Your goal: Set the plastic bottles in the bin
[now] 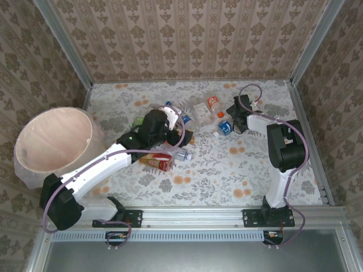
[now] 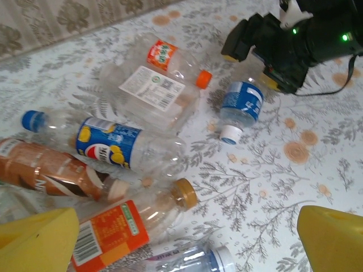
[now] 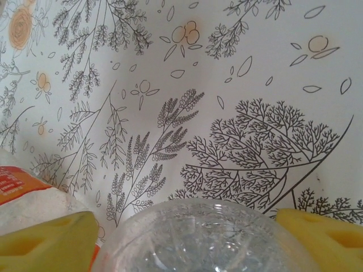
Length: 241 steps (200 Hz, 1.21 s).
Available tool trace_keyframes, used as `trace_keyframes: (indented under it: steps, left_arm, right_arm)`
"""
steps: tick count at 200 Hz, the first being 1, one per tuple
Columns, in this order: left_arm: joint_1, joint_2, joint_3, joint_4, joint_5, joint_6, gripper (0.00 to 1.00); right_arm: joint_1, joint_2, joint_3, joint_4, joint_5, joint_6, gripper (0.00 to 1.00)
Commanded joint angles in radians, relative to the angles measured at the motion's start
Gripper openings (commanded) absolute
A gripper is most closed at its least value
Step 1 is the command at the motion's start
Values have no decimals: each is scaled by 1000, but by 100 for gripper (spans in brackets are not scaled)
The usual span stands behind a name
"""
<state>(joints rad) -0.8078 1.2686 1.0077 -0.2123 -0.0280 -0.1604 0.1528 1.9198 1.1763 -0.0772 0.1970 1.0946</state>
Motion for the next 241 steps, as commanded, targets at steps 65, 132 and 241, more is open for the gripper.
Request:
trace_keyframes:
  steps: [65, 132, 241]
  left_arm:
    - [29, 68, 10, 60, 262, -55, 100]
    - [119, 112, 23, 112, 458, -152, 100]
    - [188, 192, 56, 143, 664, -157, 100]
  right_arm:
    - [-3, -214, -210, 240, -26, -173, 52]
    - [106, -470, -441, 412, -222, -227, 47]
    - [381, -556, -525, 652, -183, -91, 47]
